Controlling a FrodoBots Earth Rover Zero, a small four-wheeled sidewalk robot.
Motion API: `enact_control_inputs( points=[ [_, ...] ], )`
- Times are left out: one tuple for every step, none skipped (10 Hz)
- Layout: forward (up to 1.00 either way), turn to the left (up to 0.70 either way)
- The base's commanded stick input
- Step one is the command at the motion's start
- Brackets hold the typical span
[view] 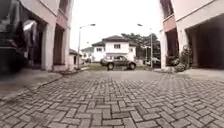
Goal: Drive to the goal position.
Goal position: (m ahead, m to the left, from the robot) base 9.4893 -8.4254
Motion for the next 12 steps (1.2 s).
enact_control_inputs(
  points=[
    [0.70, 0.00],
    [0.70, 0.00],
    [0.70, 0.00],
    [0.70, 0.00],
    [0.70, 0.00],
    [0.70, 0.00],
    [0.70, 0.00],
    [0.70, 0.00],
    [0.70, 0.00],
    [0.70, 0.00],
    [0.70, 0.00],
    [0.70, 0.00]
  ],
)
